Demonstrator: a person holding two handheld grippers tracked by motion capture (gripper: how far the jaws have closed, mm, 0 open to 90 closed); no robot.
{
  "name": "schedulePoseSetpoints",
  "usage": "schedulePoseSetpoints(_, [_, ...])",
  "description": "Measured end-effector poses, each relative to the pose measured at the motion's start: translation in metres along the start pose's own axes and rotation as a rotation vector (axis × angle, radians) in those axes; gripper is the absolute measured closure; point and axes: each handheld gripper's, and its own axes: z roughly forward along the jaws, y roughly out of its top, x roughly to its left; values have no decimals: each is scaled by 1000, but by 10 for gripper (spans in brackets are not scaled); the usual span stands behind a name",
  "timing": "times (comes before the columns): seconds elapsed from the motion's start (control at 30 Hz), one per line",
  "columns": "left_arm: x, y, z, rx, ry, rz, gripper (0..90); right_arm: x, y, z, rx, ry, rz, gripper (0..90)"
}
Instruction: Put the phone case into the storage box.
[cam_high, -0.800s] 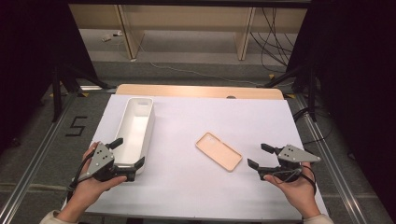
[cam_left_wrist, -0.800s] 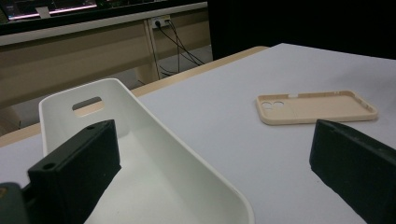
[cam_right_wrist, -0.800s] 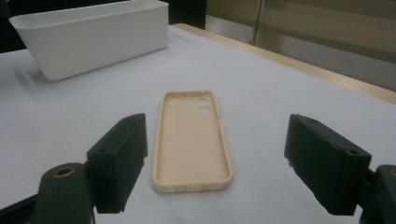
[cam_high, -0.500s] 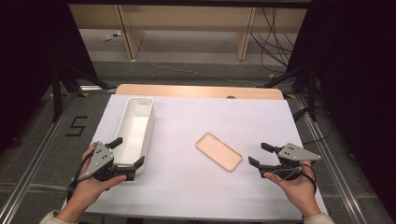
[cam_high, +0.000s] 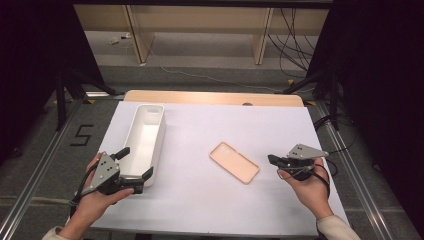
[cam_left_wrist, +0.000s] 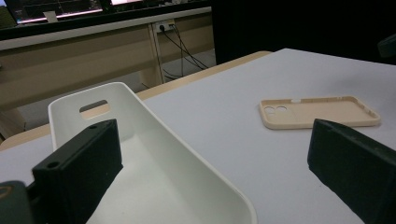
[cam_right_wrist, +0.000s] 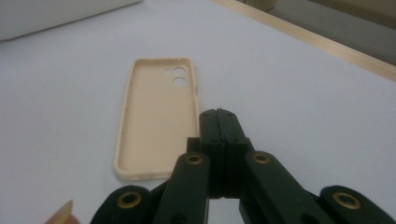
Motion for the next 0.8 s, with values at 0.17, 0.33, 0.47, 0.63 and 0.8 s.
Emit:
schedulePoseSetpoints(0.17, [0,0,1,0,-1,3,26,-3,3,12,38,6,12,900])
schedulePoseSetpoints(0.33, [0,0,0,-2,-1,0,27,-6,4,22,76,6,22,900])
schedulePoseSetpoints(0.47, [0,0,0,-3,-1,5,27,-7,3,32,135,13,43,900])
schedulePoseSetpoints(0.63, [0,0,0,-2,-1,7,27,-11,-2,42,189,19,36,900])
schedulePoseSetpoints(0.8, [0,0,0,-4,-1,4,28,-10,-5,47,224,17,35,900])
